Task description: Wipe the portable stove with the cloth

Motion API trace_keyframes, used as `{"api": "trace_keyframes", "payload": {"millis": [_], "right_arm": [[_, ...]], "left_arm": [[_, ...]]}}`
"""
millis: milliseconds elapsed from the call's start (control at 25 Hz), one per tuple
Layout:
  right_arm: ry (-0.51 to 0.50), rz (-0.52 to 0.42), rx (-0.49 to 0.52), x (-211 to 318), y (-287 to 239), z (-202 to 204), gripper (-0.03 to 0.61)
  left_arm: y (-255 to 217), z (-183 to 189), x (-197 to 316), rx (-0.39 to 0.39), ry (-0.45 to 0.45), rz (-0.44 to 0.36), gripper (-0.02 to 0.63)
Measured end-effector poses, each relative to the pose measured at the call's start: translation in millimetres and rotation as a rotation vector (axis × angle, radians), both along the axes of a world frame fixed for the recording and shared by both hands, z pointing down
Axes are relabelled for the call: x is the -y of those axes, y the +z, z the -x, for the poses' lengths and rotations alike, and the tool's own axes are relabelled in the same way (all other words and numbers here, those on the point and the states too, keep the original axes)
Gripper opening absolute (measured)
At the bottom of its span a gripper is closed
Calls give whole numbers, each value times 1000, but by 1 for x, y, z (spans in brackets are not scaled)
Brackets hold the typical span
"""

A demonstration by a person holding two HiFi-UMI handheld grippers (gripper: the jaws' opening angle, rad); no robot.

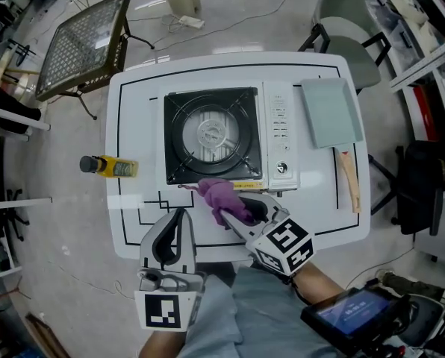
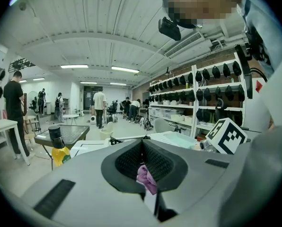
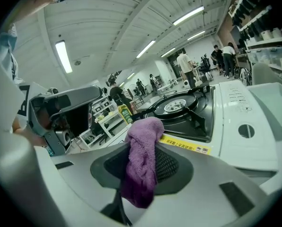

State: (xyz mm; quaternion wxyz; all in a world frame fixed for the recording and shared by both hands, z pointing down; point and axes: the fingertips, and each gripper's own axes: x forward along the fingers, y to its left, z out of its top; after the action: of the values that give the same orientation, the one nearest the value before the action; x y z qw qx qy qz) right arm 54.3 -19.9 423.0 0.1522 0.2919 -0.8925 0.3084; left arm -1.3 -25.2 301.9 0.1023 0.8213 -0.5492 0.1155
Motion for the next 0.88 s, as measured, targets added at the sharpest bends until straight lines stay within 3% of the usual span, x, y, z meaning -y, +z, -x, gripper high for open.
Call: {"api": "trace_keyframes", "payload": {"millis": [880], "right_arm": [[117, 1, 17, -5, -1, -87, 144]], "left_arm": [[-4, -86, 0, 10, 105, -2, 18]]}}
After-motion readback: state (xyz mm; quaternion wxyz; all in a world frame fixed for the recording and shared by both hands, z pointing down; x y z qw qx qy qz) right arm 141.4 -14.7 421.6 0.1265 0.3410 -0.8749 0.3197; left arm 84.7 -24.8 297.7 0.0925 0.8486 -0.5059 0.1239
